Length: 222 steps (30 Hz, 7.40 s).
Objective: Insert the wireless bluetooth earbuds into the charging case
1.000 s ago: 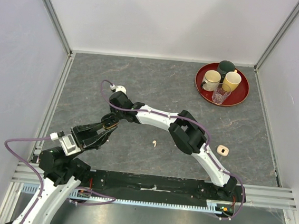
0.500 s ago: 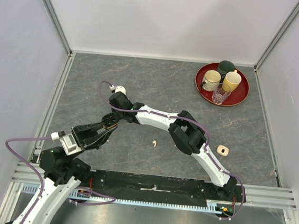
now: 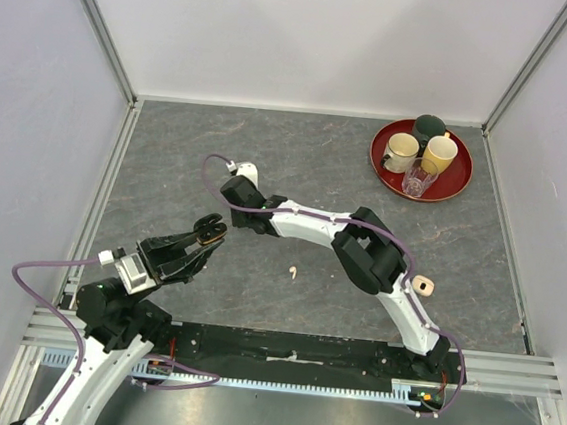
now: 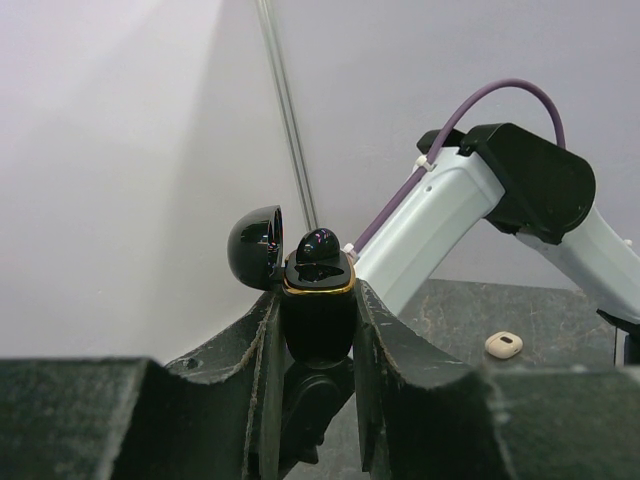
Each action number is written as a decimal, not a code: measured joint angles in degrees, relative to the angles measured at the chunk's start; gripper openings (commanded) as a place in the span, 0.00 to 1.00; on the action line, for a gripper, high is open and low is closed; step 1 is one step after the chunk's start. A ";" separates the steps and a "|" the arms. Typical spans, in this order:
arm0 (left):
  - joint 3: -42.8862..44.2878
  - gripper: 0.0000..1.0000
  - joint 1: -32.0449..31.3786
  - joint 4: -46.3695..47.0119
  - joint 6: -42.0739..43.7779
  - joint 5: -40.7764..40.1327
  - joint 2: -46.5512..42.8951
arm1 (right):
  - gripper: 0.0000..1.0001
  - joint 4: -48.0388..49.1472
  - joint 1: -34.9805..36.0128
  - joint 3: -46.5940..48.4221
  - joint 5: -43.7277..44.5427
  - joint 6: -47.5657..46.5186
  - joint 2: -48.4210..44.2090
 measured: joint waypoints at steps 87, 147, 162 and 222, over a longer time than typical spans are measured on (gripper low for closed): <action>-10.03 0.02 0.00 17.92 -1.27 -4.35 11.15 | 0.00 87.32 17.55 -63.60 -6.97 -15.82 -50.23; -11.47 0.02 -0.02 23.47 -3.28 -6.21 12.39 | 0.00 91.03 18.58 -54.71 -1.55 -19.52 -41.64; -11.80 0.02 -0.02 24.22 -3.41 -5.97 12.31 | 0.00 91.32 19.56 -54.95 0.44 -22.64 -41.88; -11.74 0.02 -0.02 24.57 -2.32 -6.34 10.38 | 0.00 82.31 20.70 -51.08 2.43 -19.74 -44.02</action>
